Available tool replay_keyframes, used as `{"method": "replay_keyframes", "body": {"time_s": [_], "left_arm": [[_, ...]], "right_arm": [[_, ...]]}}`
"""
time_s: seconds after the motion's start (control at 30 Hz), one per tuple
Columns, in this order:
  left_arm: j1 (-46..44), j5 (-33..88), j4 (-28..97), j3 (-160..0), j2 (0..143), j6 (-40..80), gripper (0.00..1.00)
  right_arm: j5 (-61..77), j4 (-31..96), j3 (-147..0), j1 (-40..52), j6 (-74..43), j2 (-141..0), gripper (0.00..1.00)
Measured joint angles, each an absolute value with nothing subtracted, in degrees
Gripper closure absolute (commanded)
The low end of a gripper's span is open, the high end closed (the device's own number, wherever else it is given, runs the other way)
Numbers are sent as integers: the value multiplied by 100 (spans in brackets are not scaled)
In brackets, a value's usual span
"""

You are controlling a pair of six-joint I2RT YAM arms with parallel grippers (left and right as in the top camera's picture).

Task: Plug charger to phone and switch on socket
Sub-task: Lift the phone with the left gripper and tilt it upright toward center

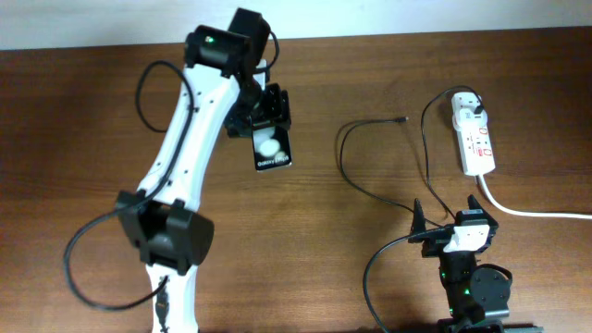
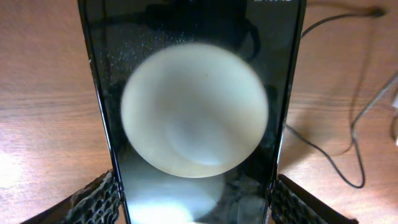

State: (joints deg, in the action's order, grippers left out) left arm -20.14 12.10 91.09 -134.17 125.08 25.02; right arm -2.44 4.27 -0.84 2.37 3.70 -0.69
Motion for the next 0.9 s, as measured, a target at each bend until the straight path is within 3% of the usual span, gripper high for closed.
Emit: {"method": "replay_keyframes", "body": {"time_s": [0.23, 0.57, 0.9], "left_arm": [[-2014, 1490, 9657, -13415, 12991, 2300, 46], [-1828, 4276, 9590, -13415, 12991, 2082, 48], [-1824, 4921, 9212, -13415, 12991, 2606, 50]], "right_arm": [[-244, 427, -84, 237, 368, -69, 1], [-244, 427, -84, 237, 366, -69, 1], [-244, 427, -84, 237, 370, -69, 1]]}}
